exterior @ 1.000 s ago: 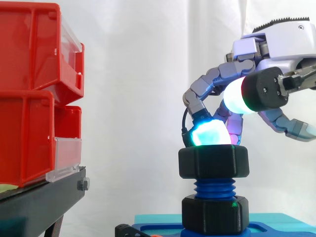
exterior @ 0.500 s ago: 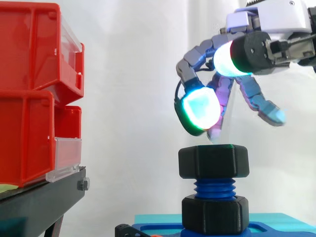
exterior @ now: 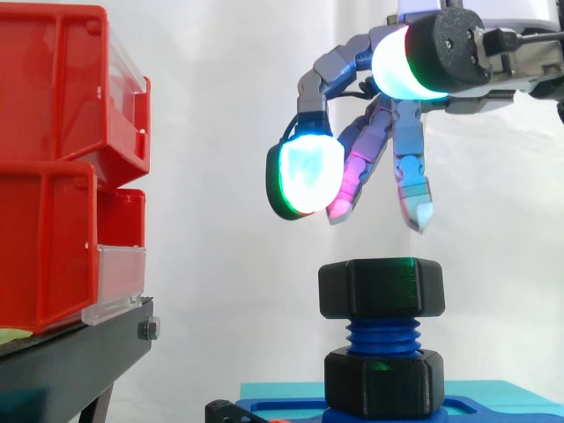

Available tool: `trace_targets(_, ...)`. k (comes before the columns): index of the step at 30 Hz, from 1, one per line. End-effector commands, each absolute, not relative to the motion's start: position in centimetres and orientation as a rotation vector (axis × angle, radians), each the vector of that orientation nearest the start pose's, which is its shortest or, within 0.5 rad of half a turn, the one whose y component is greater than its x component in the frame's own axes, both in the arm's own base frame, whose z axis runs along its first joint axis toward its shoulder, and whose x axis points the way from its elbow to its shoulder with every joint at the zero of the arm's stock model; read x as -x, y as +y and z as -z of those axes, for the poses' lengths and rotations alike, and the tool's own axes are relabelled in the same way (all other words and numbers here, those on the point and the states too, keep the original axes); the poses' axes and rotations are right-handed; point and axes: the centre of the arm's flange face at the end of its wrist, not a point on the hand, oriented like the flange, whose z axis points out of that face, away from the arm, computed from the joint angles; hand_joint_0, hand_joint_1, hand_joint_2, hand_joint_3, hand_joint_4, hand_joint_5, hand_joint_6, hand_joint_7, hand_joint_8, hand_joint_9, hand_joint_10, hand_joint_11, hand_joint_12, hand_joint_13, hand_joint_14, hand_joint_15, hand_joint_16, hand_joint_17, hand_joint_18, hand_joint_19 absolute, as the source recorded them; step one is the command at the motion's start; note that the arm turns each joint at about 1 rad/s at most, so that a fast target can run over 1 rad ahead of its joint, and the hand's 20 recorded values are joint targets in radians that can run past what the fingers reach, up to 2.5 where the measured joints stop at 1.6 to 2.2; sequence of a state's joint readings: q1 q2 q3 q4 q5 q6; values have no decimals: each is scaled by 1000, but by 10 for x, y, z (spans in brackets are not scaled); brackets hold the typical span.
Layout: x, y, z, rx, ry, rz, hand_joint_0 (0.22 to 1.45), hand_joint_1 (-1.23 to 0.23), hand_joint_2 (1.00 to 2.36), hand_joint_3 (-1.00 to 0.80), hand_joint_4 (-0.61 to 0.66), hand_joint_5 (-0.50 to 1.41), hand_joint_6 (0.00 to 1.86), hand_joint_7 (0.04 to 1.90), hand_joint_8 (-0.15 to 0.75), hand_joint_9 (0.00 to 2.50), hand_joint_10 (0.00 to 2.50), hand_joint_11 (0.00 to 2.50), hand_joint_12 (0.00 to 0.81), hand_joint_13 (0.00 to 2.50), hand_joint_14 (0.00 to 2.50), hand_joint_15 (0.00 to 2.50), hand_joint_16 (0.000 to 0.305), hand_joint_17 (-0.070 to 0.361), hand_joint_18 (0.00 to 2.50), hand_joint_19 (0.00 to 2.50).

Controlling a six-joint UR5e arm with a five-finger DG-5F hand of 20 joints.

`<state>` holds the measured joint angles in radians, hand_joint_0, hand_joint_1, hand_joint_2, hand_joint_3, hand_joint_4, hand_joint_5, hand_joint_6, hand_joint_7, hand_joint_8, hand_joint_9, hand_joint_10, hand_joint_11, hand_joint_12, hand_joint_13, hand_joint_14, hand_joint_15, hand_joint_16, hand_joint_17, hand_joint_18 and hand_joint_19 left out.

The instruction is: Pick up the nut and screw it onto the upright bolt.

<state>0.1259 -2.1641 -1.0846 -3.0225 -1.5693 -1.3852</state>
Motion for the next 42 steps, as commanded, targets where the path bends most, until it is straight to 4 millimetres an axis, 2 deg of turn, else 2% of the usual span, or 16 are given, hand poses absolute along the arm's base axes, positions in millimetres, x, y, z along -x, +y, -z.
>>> trace_targets(1, -741, -31, -366, -48, 1559, -254, 521, -290, 1000, -500, 221, -44, 503, 840, 236, 1422, 7, 180, 199, 904, 0, 7, 24, 53, 667, 194)
trace_targets(3, -741, -24, -354, -56, 1551, -259, 519, -289, 1000, -500, 215, -47, 503, 828, 222, 1381, 7, 162, 205, 873, 0, 0, 24, 54, 647, 190)
trace_targets(6, -742, -20, -348, -70, 1538, -262, 512, -283, 1000, -500, 212, -56, 503, 783, 217, 1288, 4, 99, 215, 803, 0, 0, 24, 55, 574, 155)
trace_targets(9, -742, -17, -348, -77, 1538, -260, 505, -281, 1000, -500, 202, -65, 502, 735, 211, 1075, 0, 0, 205, 645, 0, 0, 22, 50, 366, 0)
trace_targets(12, -741, -15, -347, -77, 1544, -259, 496, -278, 1000, -500, 191, -76, 502, 670, 181, 764, 0, 0, 214, 447, 0, 0, 21, 47, 110, 0)
trace_targets(17, -741, -13, -345, -74, 1549, -260, 486, -272, 1000, -500, 185, -97, 501, 628, 163, 554, 0, 0, 232, 309, 0, 0, 24, 55, 0, 0)
trace_targets(22, -741, -13, -342, -72, 1564, -257, 482, -268, 1000, -500, 180, -105, 501, 620, 168, 490, 0, 0, 242, 274, 0, 0, 25, 57, 0, 0)
trace_targets(26, -742, -13, -332, -73, 1584, -254, 477, -266, 1000, -500, 184, -110, 501, 628, 176, 453, 0, 0, 251, 252, 0, 0, 26, 58, 0, 0)
trace_targets(42, -739, -6, -329, -63, 1614, -257, 468, -295, 1000, -500, 195, -114, 501, 625, 168, 405, 0, 0, 242, 143, 0, 0, 27, 60, 0, 0)
